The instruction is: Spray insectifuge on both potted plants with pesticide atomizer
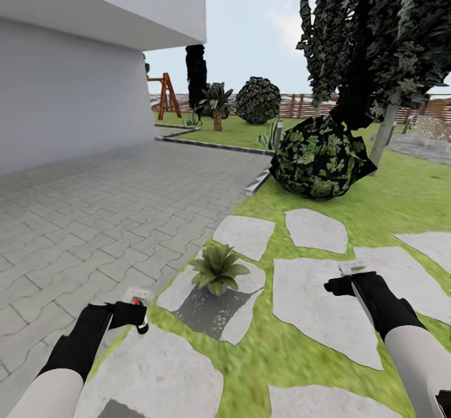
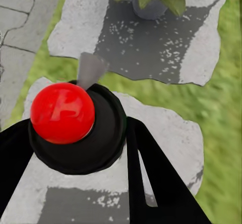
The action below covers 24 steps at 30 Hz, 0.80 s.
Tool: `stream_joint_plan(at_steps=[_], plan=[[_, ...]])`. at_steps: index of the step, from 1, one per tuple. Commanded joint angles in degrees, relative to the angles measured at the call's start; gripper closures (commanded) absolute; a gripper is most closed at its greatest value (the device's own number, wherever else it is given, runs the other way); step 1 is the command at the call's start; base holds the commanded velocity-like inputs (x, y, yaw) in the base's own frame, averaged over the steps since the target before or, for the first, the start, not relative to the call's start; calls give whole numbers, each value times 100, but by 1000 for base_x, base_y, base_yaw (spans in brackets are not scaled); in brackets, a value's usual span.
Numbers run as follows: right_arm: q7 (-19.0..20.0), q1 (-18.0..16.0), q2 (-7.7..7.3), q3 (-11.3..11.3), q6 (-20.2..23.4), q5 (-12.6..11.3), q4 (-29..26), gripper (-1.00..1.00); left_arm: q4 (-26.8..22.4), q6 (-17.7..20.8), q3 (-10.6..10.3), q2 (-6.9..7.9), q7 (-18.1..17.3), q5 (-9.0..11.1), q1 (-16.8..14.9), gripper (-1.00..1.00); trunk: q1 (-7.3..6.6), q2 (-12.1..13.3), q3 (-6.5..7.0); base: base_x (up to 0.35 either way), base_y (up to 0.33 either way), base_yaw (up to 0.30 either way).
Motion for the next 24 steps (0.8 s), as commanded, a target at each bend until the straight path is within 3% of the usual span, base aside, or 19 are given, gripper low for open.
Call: stream_joint_plan(at_steps=[1, 24], plan=[[49, -5, 4, -18, 23, 62, -8, -100, -8, 11, 17, -3, -53, -50, -2, 100, 0, -3, -2, 247, 257, -276], [49, -5, 4, -18, 23, 62, -8, -100, -7, 11, 17, -10, -53, -50, -2, 100, 0, -3, 92, 245, 258, -245]])
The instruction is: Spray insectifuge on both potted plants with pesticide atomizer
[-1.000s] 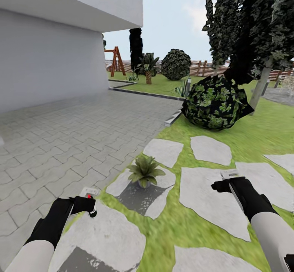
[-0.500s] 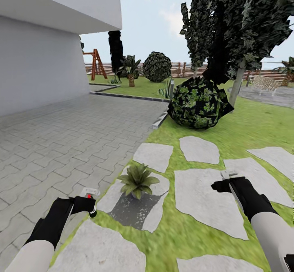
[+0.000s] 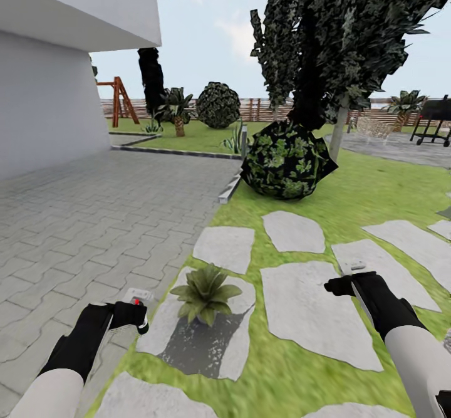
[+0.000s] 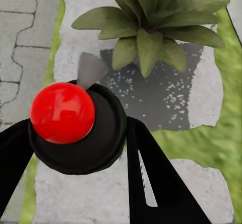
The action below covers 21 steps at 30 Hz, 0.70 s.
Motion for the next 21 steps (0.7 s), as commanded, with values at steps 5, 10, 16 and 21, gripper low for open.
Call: stream_joint_plan(at_steps=[5, 10, 16, 21], plan=[[49, -4, 4, -12, 24, 60, -9, -100, -6, 9, 17, -3, -54, -55, -3, 100, 2, -3, 4, 225, 258, -78], [49, -4, 4, -12, 24, 60, -9, -100, -9, 9, 17, -3, -54, -55, -3, 100, 2, -3, 5, 212, 258, -6], [49, -4, 4, -15, 24, 60, -9, -100, -8, 9, 17, -3, -55, -55, -3, 100, 2, -3, 5, 206, 258, 0], [49, -4, 4, -16, 24, 60, -9, -100, -8, 9, 14, -3, -54, -55, -3, 100, 2, -3, 5, 206, 228, 0]])
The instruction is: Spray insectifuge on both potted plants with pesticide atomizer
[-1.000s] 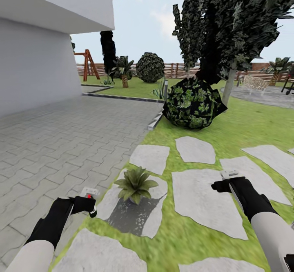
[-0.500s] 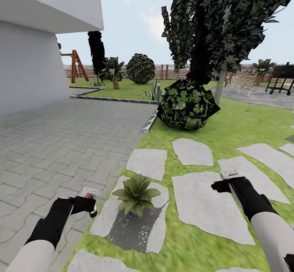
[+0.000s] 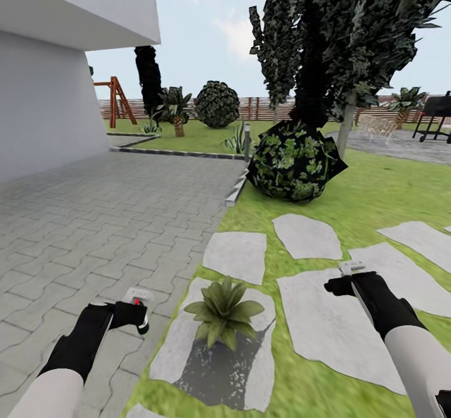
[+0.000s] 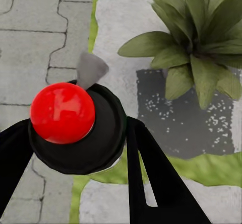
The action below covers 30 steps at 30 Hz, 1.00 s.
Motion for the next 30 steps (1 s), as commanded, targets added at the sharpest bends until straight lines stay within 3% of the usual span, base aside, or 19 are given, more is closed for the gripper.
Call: stream_joint_plan(at_steps=[1, 9, 17, 21, 24, 25, 27, 30], plan=[[49, -3, 3, -16, 24, 60, -10, -100, -6, 9, 15, -3, -53, -57, -4, 100, 1, -3, -6, 211, 142, 0], [49, -3, 3, -20, 24, 60, -10, -100, -7, 9, 12, -3, -52, -59, -4, 100, 1, -3, -6, 224, 21, 0], [67, -3, 3, -21, 24, 56, -10, -100, -31, 10, 14, 18, -68, -58, -4, 100, 1, -3, -6, 26, 0, 0], [91, -3, 3, -17, 30, 63, -30, -100, -349, 48, 28, 32, -89, -50, -4, 100, 1, -3, -6, 0, 0, 0], [93, -3, 5, 6, 45, 75, -64, -100, -884, 459, -4, 42, -125, -54, -4, 100, 1, -3, -6, 0, 0, 0], [93, -3, 7, 15, 47, 79, -92, -100, -1065, 588, -27, 45, -232, -55, -4, 100, 1, -3, -6, 0, 0, 0], [98, -3, 10, 28, 80, 76, -503, -100, -1439, 759, -129, 56, -816, -55, -4, 100, 1, -3, -6, 0, 0, 0], [210, -3, 11, 45, 563, 70, -1811, -100, -1710, 826, -256, 166, -2494, -90, -32, 100, 1, -3, -6, 0, 0, 0]])
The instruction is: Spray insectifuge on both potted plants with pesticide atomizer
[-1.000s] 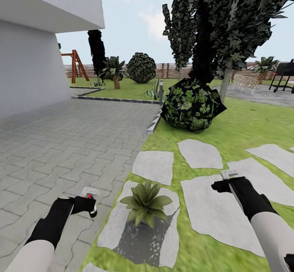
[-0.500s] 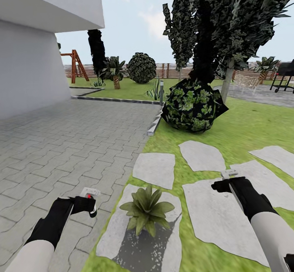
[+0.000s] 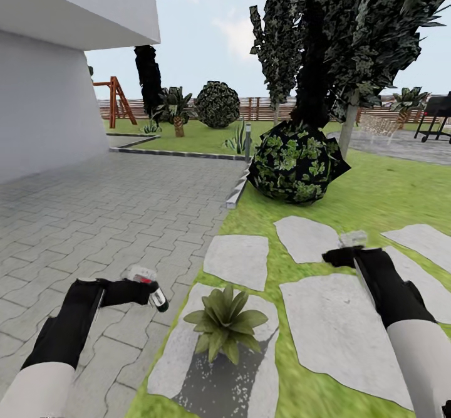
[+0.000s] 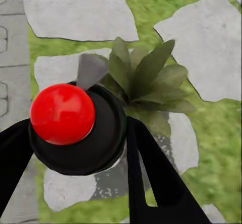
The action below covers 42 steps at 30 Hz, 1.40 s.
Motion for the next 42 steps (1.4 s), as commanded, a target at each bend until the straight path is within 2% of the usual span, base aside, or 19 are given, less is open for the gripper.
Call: stream_joint_plan(at_steps=[1, 2, 4, 6, 9, 11, 13, 17, 20, 21, 23, 26, 30, 32, 33, 35, 37, 38, 42], plan=[[249, -1, 0, 7, 156, 63, -298, -100, -65, 21, -1, 91, -475, -69, -11, 100, 0, -2, -7, 0, 0, 0], [804, -1, -1, 26, 273, 63, -589, -100, -209, -11, -17, 272, -1022, -73, -7, 100, 0, -2, -7, 0, 0, 0], [1992, -1, -5, 40, 345, 80, -782, -100, -468, -77, -33, 507, -1670, -73, 5, 100, 0, -2, -7, 0, 0, 0], [3692, -1, -7, 47, 382, 112, -880, -100, -670, -397, -44, 678, -2327, -72, 11, 100, 0, -2, -7, 0, 0, 0], [5122, -1, -24, 49, 367, 115, -909, -100, -725, -1240, -96, 727, -2594, -76, 18, 100, 0, -2, -7, 0, 0, 0], [6280, -1, -48, 49, 326, 108, -913, -100, -735, -1662, -343, 737, -2904, -85, 115, 100, 0, -2, -7, 0, 0, 0], [6907, -1, -44, 49, 143, 115, -915, -100, -737, -2032, -493, 738, -3228, -92, 227, 100, 0, -2, -7, 0, 0, 0], [7113, -1, -14, 114, -117, 129, -918, -100, -730, -2477, -643, 737, -3347, -97, 276, 100, 0, -2, -7, 0, 0, 0], [7130, -1, 0, 650, -150, 132, -922, -100, -726, -2548, -1080, 734, -3347, -110, 288, 100, 0, -2, -7, 0, 0, 0], [7129, -1, 8, 856, -154, 132, -923, 100, -726, -2550, -1301, 729, -3342, -116, 270, 100, 0, -2, -7, 0, 0, 0], [7128, -1, 107, 1026, -157, 132, -924, 100, -732, -2546, -1663, 728, -3341, -127, 246, 100, 0, -2, -7, 0, 0, 0], [7128, -1, 197, 1078, -158, 133, -928, 100, -729, -2483, -1946, 715, -3341, -241, 195, 100, 0, -2, -7, 0, 0, 0], [7089, -1, 403, 1119, -152, 150, -928, 100, -726, -2233, -2298, 703, -3343, -747, -10, 100, 0, -2, -7, 0, 0, 0], [7074, -1, 606, 1173, -152, 220, -931, 100, -725, -2027, -2548, 702, -3348, -890, -145, 100, 0, -2, -7, 0, 0, 0], [7070, -1, 752, 1199, -153, 442, -932, 100, -722, -1893, -2718, 702, -3349, -924, -219, 100, 0, -2, -7, 0, 0, 0], [7081, -1, 1115, 1220, -150, 1402, -930, 100, -705, -1693, -3008, 702, -3352, -954, -376, 100, 0, -2, -7, 0, 0, 0], [7101, -1, 1340, 1225, -150, 2071, -935, 100, -699, -1526, -3196, 702, -3351, -964, -455, 100, 0, -2, -7, 0, 0, 0], [7113, -1, 1407, 1226, -145, 2253, -942, 100, -694, -1456, -3293, 702, -3349, -966, -502, 100, 0, -2, -7, 0, 0, 0], [7124, -1, 1503, 1235, -133, 2437, -981, 100, -690, -1214, -3560, 692, -3342, -1026, -612, 100, 0, -2, -7, 0, 0, 0]])
